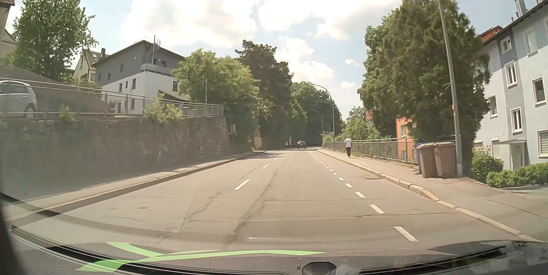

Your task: Follow the waypoints while adhering to traffic rules and regulations

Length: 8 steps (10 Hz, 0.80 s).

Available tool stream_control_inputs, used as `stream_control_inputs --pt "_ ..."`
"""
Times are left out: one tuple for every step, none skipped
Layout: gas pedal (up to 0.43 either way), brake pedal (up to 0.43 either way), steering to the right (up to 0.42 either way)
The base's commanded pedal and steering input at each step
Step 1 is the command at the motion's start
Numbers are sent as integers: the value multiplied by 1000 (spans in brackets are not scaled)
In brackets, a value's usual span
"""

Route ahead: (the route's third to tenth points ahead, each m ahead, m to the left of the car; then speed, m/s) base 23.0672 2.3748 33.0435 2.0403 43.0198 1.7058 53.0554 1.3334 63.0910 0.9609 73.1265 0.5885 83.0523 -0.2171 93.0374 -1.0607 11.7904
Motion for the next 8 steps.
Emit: stream_control_inputs --pt "311 0 3" --pt "311 0 3" --pt "311 0 2" --pt "299 0 1" --pt "299 0 1" --pt "299 0 1" --pt "299 0 1" --pt "299 0 -2"
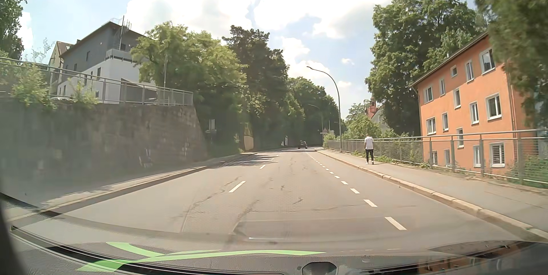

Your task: Follow the waypoints while adhering to traffic rules and regulations

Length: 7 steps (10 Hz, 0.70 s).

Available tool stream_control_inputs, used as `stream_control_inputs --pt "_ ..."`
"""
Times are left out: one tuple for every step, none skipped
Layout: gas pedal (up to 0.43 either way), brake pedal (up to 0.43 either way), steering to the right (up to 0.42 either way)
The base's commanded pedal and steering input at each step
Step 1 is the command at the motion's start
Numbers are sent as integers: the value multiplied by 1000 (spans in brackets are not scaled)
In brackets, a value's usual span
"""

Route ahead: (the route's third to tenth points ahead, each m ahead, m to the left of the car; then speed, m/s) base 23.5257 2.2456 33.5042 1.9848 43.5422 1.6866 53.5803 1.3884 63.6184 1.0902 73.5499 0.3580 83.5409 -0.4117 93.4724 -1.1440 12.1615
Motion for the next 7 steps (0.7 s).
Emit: stream_control_inputs --pt "299 0 -6" --pt "287 0 -6" --pt "287 0 -5" --pt "287 0 -5" --pt "287 0 -5" --pt "287 0 -4" --pt "287 0 -4"
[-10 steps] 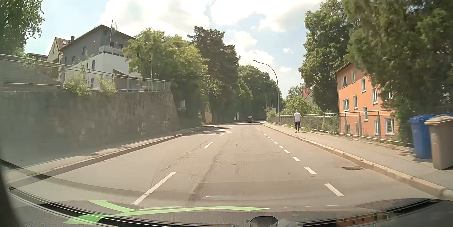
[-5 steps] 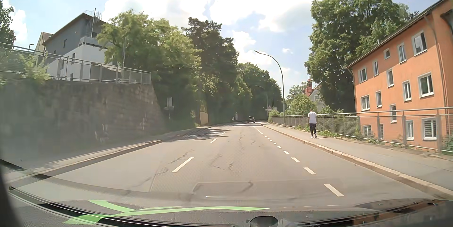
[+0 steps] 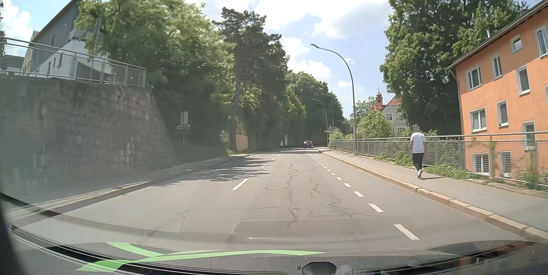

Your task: Follow the waypoints while adhering to traffic rules and regulations

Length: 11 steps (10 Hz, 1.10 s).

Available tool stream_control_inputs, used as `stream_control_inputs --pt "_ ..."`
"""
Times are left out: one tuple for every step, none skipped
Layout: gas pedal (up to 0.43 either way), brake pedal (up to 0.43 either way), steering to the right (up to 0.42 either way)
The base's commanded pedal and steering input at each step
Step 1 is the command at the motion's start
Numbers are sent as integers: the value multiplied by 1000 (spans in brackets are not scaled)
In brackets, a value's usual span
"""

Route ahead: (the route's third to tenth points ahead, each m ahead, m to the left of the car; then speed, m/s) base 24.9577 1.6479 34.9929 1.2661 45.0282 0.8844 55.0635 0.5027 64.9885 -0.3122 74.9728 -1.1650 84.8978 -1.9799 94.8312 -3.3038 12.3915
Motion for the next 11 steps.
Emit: stream_control_inputs --pt "287 0 -4" --pt "287 0 -4" --pt "287 0 -3" --pt "287 0 -3" --pt "280 0 -3" --pt "280 0 -3" --pt "268 0 -2" --pt "268 0 -3" --pt "268 0 -3" --pt "268 0 -3" --pt "268 0 -3"
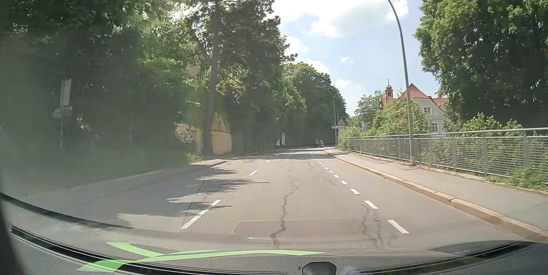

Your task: Follow the waypoints while adhering to traffic rules and regulations

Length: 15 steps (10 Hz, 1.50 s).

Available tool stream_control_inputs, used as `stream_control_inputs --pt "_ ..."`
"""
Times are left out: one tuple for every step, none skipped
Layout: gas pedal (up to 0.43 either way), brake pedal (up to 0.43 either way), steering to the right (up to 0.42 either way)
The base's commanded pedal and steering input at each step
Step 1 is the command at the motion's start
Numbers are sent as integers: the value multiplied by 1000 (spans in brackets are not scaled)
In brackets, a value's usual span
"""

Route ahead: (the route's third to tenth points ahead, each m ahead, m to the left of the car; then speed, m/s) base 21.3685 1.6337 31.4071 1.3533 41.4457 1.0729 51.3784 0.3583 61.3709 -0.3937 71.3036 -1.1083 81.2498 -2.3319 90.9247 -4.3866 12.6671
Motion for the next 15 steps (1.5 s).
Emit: stream_control_inputs --pt "268 0 -3" --pt "268 0 -3" --pt "268 0 -3" --pt "268 0 -3" --pt "268 0 -2" --pt "268 0 -3" --pt "260 0 -2" --pt "260 0 -2" --pt "260 0 -2" --pt "260 0 -1" --pt "248 0 -1" --pt "248 0 -1" --pt "248 0 -1" --pt "248 0 -1" --pt "248 0 -1"
